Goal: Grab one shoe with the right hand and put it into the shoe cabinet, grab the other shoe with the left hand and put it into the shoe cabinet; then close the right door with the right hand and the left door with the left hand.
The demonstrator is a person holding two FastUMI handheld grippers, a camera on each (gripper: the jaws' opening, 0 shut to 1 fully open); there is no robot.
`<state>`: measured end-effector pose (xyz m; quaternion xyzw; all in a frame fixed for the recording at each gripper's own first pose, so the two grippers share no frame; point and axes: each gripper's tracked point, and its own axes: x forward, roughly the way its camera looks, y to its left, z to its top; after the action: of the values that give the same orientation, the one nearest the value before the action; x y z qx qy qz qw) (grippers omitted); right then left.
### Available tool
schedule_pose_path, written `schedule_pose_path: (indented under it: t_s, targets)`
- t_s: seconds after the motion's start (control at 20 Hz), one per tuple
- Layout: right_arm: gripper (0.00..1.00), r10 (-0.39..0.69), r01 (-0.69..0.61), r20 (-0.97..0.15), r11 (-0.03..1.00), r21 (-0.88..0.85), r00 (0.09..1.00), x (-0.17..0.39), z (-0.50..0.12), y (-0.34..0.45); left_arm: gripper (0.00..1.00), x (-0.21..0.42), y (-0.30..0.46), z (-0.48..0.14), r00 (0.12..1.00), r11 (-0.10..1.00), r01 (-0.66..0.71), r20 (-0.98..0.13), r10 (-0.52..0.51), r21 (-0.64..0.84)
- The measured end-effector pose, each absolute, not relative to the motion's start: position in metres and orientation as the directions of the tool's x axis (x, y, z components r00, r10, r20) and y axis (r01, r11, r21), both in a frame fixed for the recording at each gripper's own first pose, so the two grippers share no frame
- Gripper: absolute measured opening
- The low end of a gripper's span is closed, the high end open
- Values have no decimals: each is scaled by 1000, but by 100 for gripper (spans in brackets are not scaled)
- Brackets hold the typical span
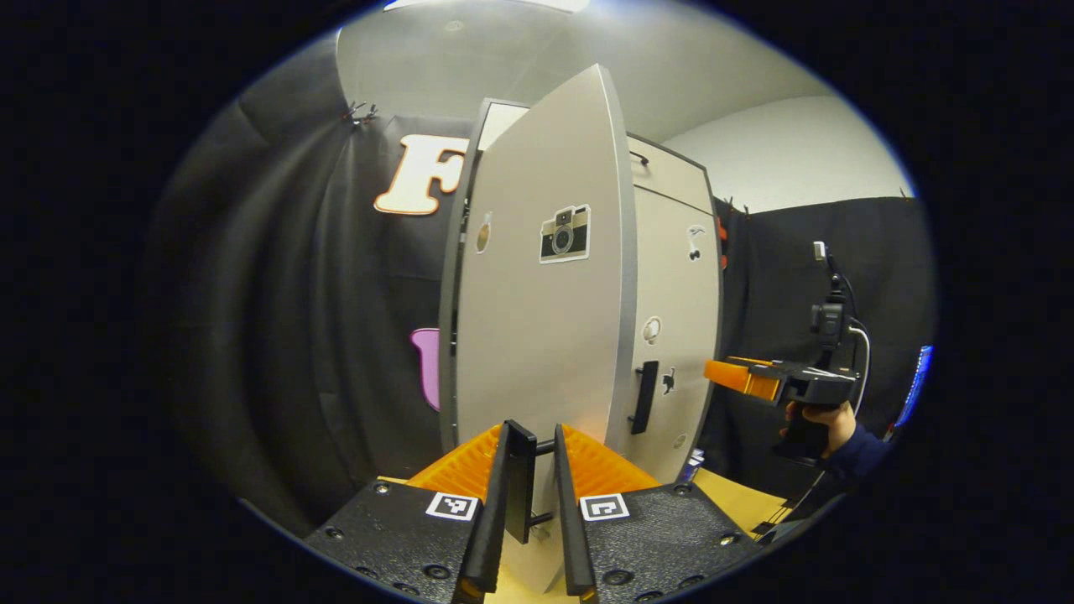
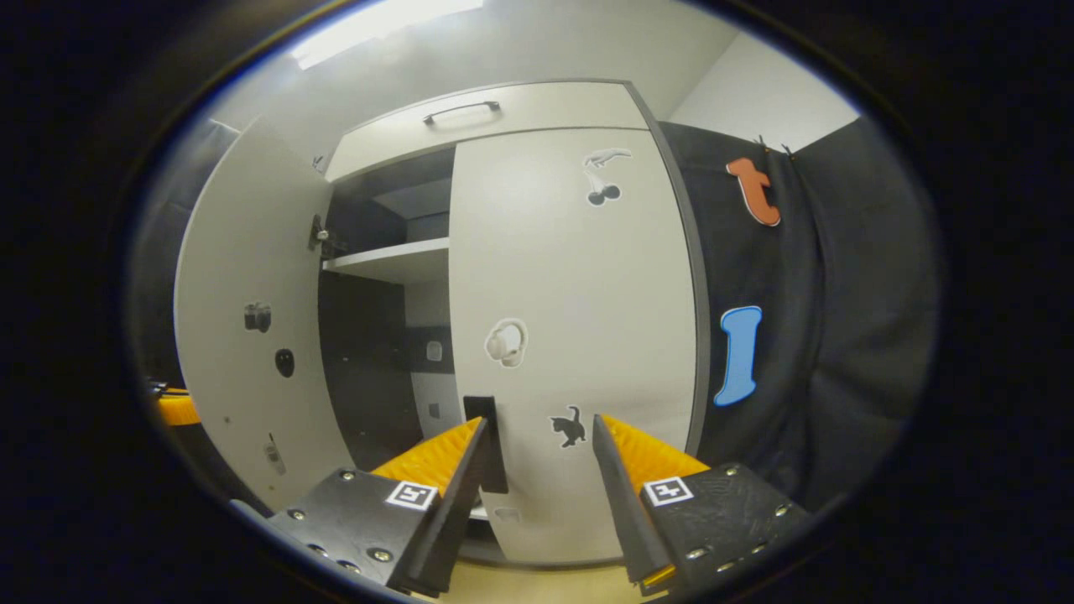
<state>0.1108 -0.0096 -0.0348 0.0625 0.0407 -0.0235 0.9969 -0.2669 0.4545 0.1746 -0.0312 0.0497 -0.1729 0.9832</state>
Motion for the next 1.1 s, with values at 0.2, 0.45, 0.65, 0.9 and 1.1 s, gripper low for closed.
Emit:
schedule_pose_path:
  t_s: [0.2, 0.45, 0.65, 0.9, 1.1]
  targets:
    - [74, -76, 86, -87, 989, 122, 993, 99, -37, -30, 38, -260, 423, 172, 909, 912, 403, -86, -409, -80]
    - [75, -153, 167, -106, 976, 138, 983, 81, -44, -75, 36, -233, 392, 162, 900, 902, 416, -86, -426, -120]
    - [72, -219, 235, -111, 959, 155, 969, 67, -46, -115, 39, -215, 371, 159, 894, 897, 431, -89, -440, -100]
    - [75, -272, 287, -113, 945, 159, 956, 51, -48, -147, 39, -196, 352, 155, 898, 903, 419, -101, -428, -97]
    - [72, -300, 315, -117, 937, 150, 947, 43, -50, -164, 34, -180, 341, 152, 901, 905, 413, -105, -422, -101]
